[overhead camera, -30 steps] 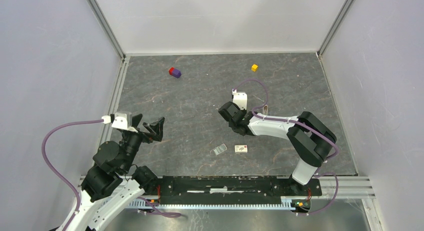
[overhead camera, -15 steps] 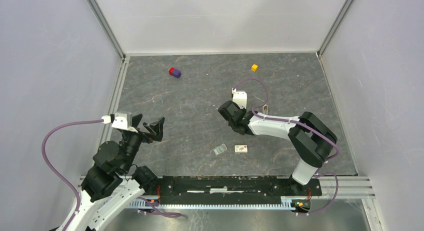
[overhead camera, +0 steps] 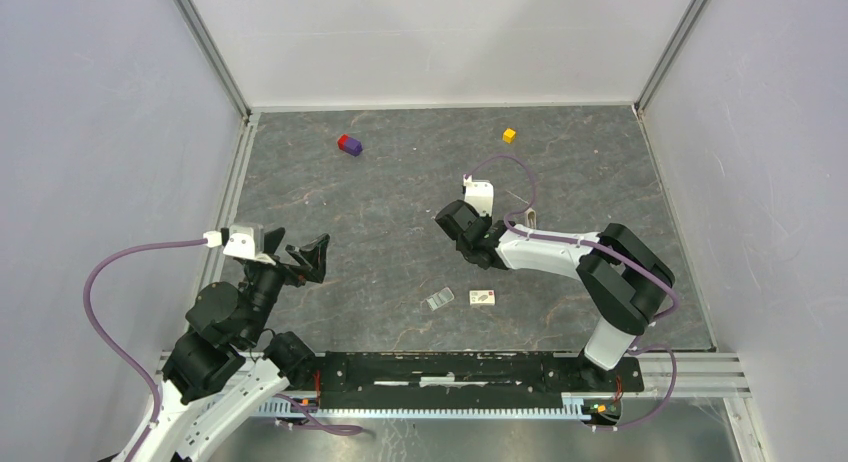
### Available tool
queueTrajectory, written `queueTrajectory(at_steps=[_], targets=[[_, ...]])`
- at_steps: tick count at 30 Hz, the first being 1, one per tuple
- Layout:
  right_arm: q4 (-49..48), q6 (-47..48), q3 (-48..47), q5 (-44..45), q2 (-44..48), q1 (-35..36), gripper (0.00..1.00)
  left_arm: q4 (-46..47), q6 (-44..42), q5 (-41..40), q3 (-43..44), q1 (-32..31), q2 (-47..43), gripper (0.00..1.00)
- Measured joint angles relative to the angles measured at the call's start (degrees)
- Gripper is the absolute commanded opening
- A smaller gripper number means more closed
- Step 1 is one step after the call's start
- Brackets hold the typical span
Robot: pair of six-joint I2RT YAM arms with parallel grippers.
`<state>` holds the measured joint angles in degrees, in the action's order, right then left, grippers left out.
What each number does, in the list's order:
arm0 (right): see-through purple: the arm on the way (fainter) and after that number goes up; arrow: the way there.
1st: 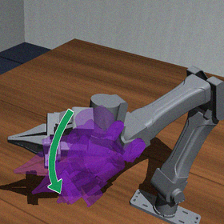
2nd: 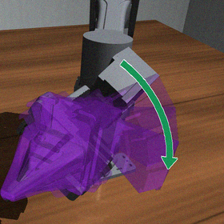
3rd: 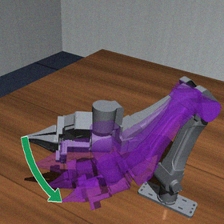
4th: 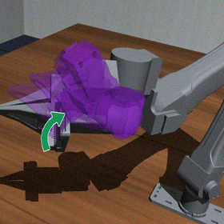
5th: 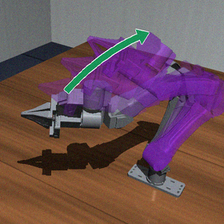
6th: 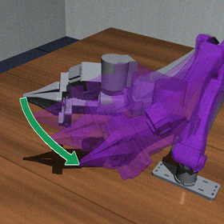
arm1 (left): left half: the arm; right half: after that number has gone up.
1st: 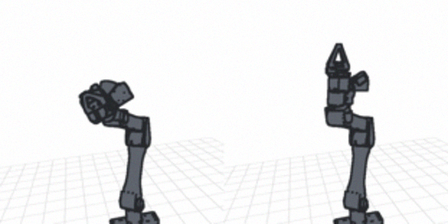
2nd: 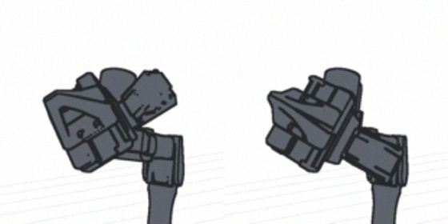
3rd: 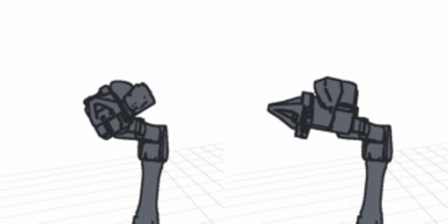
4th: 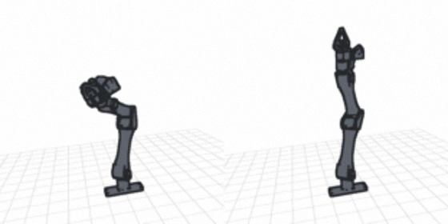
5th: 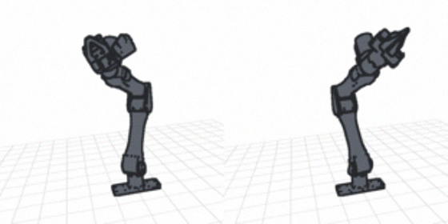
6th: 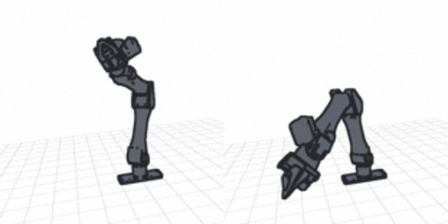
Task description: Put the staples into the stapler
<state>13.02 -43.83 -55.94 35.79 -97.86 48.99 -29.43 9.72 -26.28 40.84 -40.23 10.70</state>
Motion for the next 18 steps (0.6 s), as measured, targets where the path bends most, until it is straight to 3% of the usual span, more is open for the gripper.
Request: queueTrajectory(at_steps=[18], targets=[[0.0, -0.1, 0.0, -0.5, 0.0, 0.0, 0.19, 0.0, 0.0, 0.3, 0.0, 0.0, 0.0, 1.0]])
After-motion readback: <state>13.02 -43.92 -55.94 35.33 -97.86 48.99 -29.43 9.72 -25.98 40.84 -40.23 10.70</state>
